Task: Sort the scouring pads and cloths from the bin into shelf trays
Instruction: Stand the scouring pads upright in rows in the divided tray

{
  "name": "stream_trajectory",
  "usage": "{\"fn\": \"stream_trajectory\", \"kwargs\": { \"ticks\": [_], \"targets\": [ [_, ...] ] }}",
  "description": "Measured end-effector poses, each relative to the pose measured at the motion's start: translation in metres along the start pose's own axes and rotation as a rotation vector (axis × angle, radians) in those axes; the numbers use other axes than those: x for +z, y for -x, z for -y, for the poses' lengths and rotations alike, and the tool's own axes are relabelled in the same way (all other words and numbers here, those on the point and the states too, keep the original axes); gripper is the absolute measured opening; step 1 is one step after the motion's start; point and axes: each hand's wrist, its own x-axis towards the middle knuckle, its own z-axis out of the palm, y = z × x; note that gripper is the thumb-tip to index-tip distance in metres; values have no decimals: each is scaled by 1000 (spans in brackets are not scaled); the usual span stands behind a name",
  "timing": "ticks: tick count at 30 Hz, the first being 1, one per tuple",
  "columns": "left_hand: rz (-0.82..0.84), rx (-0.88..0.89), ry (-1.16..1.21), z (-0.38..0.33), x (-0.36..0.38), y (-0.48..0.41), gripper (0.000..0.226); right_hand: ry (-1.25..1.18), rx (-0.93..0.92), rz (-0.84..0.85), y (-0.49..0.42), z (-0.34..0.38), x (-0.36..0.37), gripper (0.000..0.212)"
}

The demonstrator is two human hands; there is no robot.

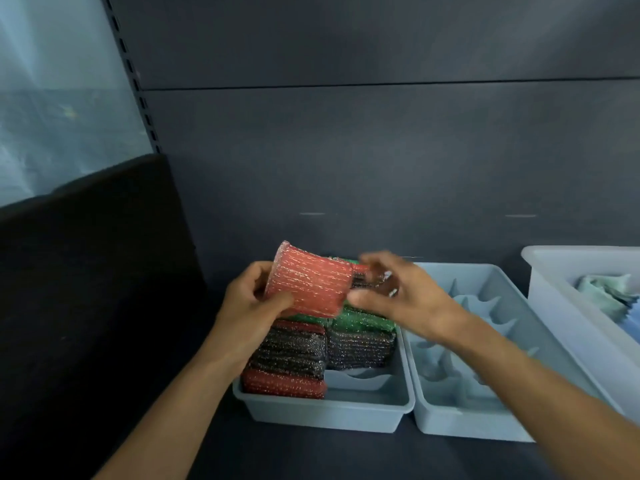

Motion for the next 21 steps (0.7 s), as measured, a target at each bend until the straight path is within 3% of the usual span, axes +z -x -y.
{"fn": "stream_trajectory", "kwargs": {
  "ticks": [2,5,7,9,11,15,21],
  "targets": [
    [115,25,-16,-2,7,3,32,-75,-105,42,2,11,-7,69],
    [234,89,-81,-2,20,6,34,118,-255,7,5,19,1,15],
    [209,159,-255,0,20,1,36,375,-241,-68,9,19,-3,13],
    [192,188,-395,1,14,-6,41,578,-181,-11,15,15,-6,14],
    [297,165,-456,2,13,-10,43,681,-158,99,19,11,1,15],
    [489,147,-675,8,23,-8,47,691,-198,98,17,4,26,19],
    [474,210,-754,17,28,-10,47,488,-340,58,21,-13,33,18]
  ]
}}
